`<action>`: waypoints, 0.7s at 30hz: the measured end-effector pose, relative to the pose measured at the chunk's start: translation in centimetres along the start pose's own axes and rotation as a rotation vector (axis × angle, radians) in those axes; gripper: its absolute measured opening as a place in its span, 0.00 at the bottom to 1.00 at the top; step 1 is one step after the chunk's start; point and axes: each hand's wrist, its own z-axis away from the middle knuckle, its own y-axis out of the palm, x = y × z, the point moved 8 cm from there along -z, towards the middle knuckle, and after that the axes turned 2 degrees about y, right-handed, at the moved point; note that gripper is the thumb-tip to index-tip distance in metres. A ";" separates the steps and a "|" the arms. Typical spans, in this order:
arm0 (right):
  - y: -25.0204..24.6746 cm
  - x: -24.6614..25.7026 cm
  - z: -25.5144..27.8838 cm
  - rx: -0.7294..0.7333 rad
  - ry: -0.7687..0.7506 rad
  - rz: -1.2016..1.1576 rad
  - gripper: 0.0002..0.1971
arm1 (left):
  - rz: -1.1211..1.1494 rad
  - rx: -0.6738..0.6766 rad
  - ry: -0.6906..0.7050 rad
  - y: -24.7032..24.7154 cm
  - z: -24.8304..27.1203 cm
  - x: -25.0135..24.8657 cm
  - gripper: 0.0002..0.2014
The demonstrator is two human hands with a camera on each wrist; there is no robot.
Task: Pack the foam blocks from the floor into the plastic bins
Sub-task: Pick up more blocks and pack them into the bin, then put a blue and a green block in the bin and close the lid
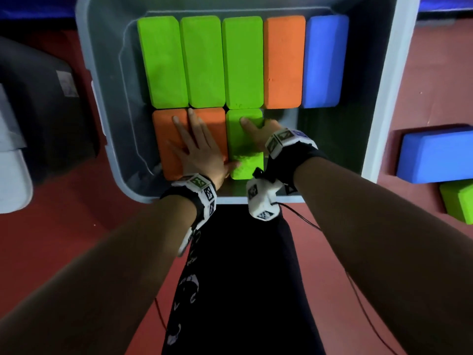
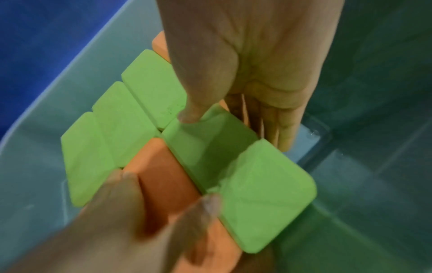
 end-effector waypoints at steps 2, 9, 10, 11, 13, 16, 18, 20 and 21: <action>-0.6 -0.1 1.4 -0.005 0.009 -0.042 0.28 | 0.014 0.062 0.023 -0.5 0.1 0.3 0.60; 0.4 -4.1 8.9 -0.047 -0.055 -0.143 0.27 | 0.206 0.146 0.171 -6.1 2.1 -0.1 0.37; 0.3 -5.5 9.6 -0.052 -0.040 -0.151 0.23 | 0.204 0.150 0.199 -6.7 2.7 -0.8 0.35; 0.1 -6.9 10.2 -0.060 -0.017 -0.161 0.20 | 0.206 0.159 0.224 -7.0 3.3 -1.5 0.33; -0.9 -10.3 11.8 -0.111 0.066 -0.216 0.15 | 0.191 0.169 0.302 -7.7 5.0 -3.8 0.32; -2.3 -14.3 14.2 -0.218 0.107 -0.404 0.15 | 0.179 0.156 0.411 -9.1 7.3 -7.7 0.30; -3.7 -17.0 16.1 -0.273 0.091 -0.514 0.15 | 0.159 0.149 0.487 -9.5 9.4 -11.4 0.28; -4.5 -19.0 16.8 -0.323 0.087 -0.612 0.09 | 0.159 0.165 0.528 -9.3 10.5 -13.8 0.26; -5.0 -20.5 17.2 -0.355 0.094 -0.669 0.05 | 0.164 0.162 0.552 -9.3 11.2 -15.4 0.25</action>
